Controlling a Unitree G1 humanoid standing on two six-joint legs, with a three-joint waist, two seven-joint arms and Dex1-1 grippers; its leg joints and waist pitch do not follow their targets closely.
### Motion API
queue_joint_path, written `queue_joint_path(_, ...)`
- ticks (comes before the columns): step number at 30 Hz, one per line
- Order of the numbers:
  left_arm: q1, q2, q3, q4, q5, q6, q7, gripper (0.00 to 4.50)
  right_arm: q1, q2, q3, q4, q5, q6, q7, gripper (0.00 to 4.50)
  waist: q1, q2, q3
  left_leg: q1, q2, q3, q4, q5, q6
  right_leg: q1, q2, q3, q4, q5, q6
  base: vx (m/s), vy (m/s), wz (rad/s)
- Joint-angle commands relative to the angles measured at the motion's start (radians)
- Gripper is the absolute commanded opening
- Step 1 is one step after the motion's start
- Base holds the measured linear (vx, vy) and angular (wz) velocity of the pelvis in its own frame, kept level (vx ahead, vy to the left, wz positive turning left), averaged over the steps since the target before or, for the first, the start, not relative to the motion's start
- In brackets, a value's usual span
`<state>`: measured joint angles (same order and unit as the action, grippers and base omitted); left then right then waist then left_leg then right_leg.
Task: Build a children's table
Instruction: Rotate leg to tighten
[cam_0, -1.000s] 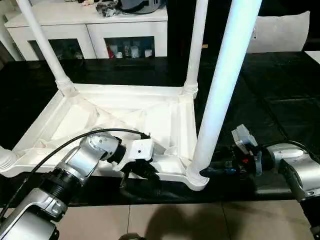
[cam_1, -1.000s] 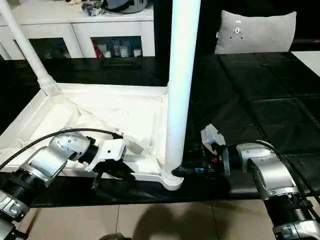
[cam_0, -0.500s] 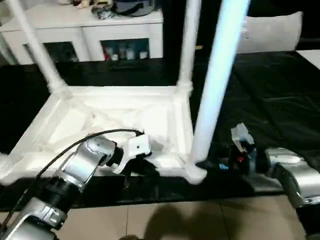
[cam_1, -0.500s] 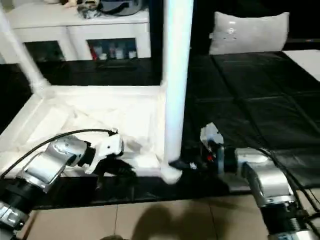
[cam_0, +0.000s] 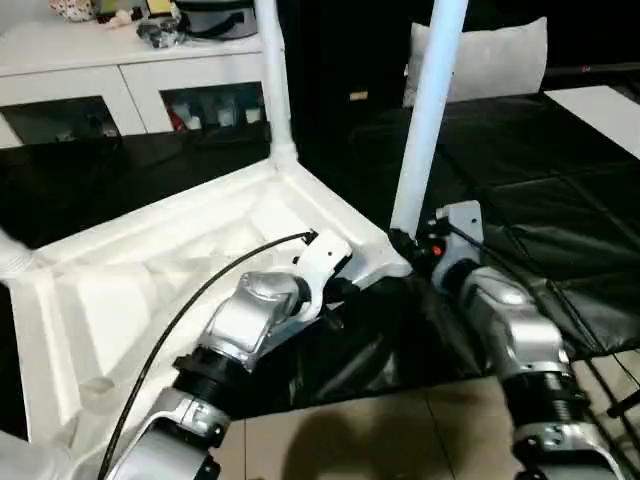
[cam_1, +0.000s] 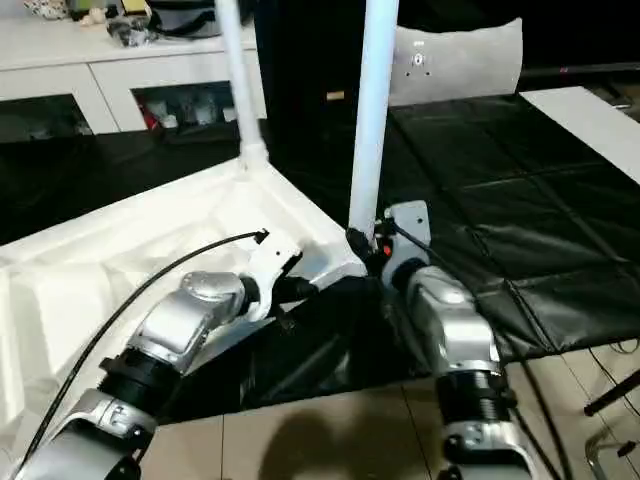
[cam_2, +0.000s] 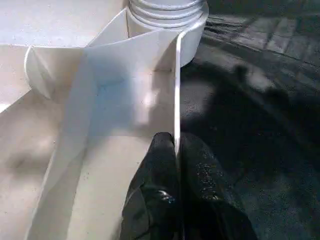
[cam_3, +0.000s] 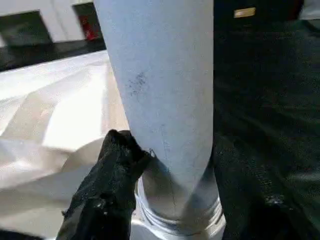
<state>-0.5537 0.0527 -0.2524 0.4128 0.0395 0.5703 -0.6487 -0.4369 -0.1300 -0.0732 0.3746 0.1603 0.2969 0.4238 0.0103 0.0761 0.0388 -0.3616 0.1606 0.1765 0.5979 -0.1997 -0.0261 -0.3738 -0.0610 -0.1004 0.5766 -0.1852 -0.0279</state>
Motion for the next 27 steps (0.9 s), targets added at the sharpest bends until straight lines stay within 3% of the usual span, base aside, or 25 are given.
queue_joint_path(1,-0.021,-0.043,-0.018,-0.035,-0.019,-0.025,0.003,0.00,0.001,0.070,0.063,0.017,0.050,0.030,0.058,2.60,0.011,-0.018,-0.053,0.001,0.066,-0.036,-0.071,-0.197,0.082,0.034,-0.104,0.058,-0.089,-0.342,-0.138,0.000,0.000,0.00)
queue_joint_path(3,-0.010,-0.022,-0.028,-0.041,-0.003,-0.033,-0.017,0.00,0.022,0.041,0.056,-0.013,0.061,0.027,0.112,2.80,0.014,-0.019,-0.056,-0.006,0.066,-0.035,-0.068,-0.159,0.096,0.039,-0.105,0.058,-0.083,-0.306,-0.150,0.000,0.000,0.00)
queue_joint_path(5,-0.002,0.009,-0.044,-0.041,0.011,-0.063,-0.051,0.00,0.050,-0.007,0.048,-0.044,0.073,0.016,0.176,3.07,0.027,-0.017,-0.060,-0.011,0.068,-0.034,-0.064,-0.102,0.124,0.041,-0.104,0.059,-0.075,-0.231,-0.155,0.000,0.000,0.00)
queue_joint_path(7,-0.001,0.016,-0.048,-0.039,0.013,-0.075,-0.061,0.00,0.055,-0.018,0.045,-0.049,0.074,0.012,0.189,3.13,0.033,-0.016,-0.061,-0.008,0.069,-0.032,-0.062,-0.095,0.132,0.039,-0.103,0.059,-0.071,-0.212,-0.162,0.000,0.000,0.00)
queue_joint_path(9,0.004,0.056,-0.065,-0.039,0.012,-0.112,-0.108,0.00,0.081,-0.087,0.051,-0.071,0.077,-0.019,0.277,3.47,0.037,-0.014,-0.063,-0.010,0.070,-0.033,-0.061,-0.091,0.135,0.044,-0.103,0.056,-0.069,-0.193,-0.165,0.000,0.000,0.00)
queue_joint_path(10,0.011,0.101,-0.081,-0.041,0.003,-0.148,-0.168,0.00,0.109,-0.168,0.065,-0.101,0.086,-0.046,0.385,3.51,0.036,-0.009,-0.062,-0.011,0.069,-0.033,-0.060,-0.093,0.138,0.043,-0.102,0.057,-0.069,-0.190,-0.168,0.000,0.000,0.00)
queue_joint_path(12,0.014,0.114,-0.085,-0.042,0.001,-0.158,-0.187,0.00,0.117,-0.190,0.068,-0.109,0.090,-0.051,0.416,3.57,0.038,-0.014,-0.060,-0.011,0.069,-0.031,-0.060,-0.116,0.147,0.043,-0.101,0.056,-0.071,-0.211,-0.162,0.000,0.000,0.00)
queue_joint_path(14,0.017,0.141,-0.100,-0.044,0.005,-0.188,-0.226,0.00,0.126,-0.226,0.068,-0.123,0.100,-0.046,0.462,3.90,0.041,-0.012,-0.059,-0.010,0.070,-0.034,-0.062,-0.122,0.143,0.044,-0.101,0.053,-0.076,-0.233,-0.157,0.000,0.000,0.00)
queue_joint_path(18,0.032,0.253,-0.166,-0.045,0.030,-0.299,-0.392,0.00,0.145,-0.365,0.077,-0.171,0.134,-0.043,0.670,3.92,0.051,-0.007,-0.055,-0.002,0.077,-0.034,-0.066,-0.160,0.127,0.037,-0.099,0.057,-0.080,-0.302,-0.139,0.000,0.000,0.00)
queue_joint_path(22,0.036,0.304,-0.200,-0.060,0.017,-0.338,-0.497,0.00,0.134,-0.410,0.092,-0.161,0.133,-0.076,0.748,3.92,0.066,-0.009,-0.056,0.001,0.080,-0.032,-0.067,-0.167,0.113,0.035,-0.102,0.058,-0.074,-0.280,-0.160,0.000,0.000,0.00)
queue_joint_path(23,0.035,0.320,-0.212,-0.061,0.015,-0.353,-0.526,0.00,0.130,-0.424,0.099,-0.156,0.132,-0.092,0.770,3.92,0.071,-0.014,-0.057,0.002,0.081,-0.030,-0.067,-0.161,0.114,0.034,-0.102,0.059,-0.073,-0.273,-0.163,0.000,0.000,0.00)
queue_joint_path(26,0.027,0.359,-0.238,-0.050,0.023,-0.398,-0.590,0.00,0.125,-0.451,0.116,-0.155,0.130,-0.109,0.830,3.92,0.083,-0.010,-0.058,0.003,0.082,-0.029,-0.065,-0.146,0.117,0.032,-0.102,0.060,-0.069,-0.256,-0.167,0.000,0.000,0.00)
queue_joint_path(27,0.021,0.374,-0.247,-0.042,0.023,-0.426,-0.624,0.00,0.123,-0.466,0.128,-0.158,0.139,-0.105,0.860,3.92,0.084,-0.017,-0.058,0.003,0.083,-0.028,-0.066,-0.140,0.118,0.033,-0.102,0.061,-0.067,-0.249,-0.170,0.000,0.000,0.00)
